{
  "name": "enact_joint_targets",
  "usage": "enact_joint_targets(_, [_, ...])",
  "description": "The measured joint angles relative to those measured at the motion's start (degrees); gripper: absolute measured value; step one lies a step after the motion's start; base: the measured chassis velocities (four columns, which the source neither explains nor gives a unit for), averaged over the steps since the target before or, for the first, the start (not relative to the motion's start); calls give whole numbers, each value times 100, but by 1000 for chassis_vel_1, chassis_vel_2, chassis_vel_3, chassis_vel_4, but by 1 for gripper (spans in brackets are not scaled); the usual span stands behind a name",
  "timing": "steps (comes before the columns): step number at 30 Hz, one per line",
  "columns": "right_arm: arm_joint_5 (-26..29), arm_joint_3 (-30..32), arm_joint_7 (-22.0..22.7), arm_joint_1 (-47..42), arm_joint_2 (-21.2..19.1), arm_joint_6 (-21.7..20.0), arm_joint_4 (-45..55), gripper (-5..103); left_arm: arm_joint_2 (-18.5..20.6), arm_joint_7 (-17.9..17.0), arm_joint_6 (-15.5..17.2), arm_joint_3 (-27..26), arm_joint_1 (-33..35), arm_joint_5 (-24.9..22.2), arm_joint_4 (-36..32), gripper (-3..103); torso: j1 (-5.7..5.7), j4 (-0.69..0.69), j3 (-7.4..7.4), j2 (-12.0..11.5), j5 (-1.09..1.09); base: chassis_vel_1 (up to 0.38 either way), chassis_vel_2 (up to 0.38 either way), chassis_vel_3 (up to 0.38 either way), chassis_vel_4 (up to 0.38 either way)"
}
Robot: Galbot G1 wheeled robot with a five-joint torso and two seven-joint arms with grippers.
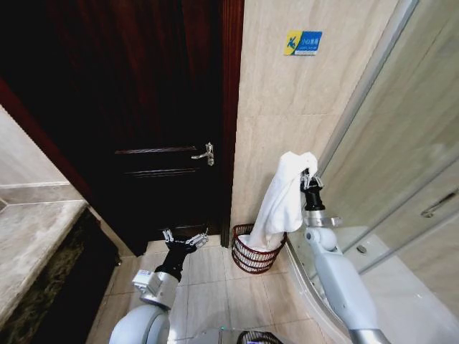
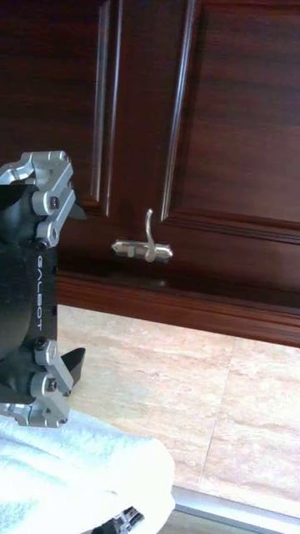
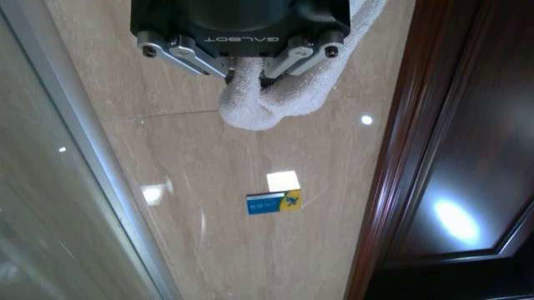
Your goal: Discard the used towel into the hamper.
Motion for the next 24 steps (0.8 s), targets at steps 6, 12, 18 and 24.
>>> enact_joint_targets(6, [76,59,-40,-24,-20,36,-55,6,0,0,0,0,0,0,0,100,-1,0,0,0,0,-8,6,11,-6])
enact_joint_targets(12, [81,53,-45,-64,-18,41,-121,6,0,0,0,0,0,0,0,100,-1,0,-1,0,-1,-72,73,76,-66])
enact_joint_targets(18, [85,30,-62,-158,38,50,-177,6,0,0,0,0,0,0,0,100,0,1,0,0,-1,-94,106,109,-107])
enact_joint_targets(24, [162,38,-212,-312,102,96,-184,6,0,0,0,0,0,0,0,100,6,1,2,-2,1,-91,83,84,-73])
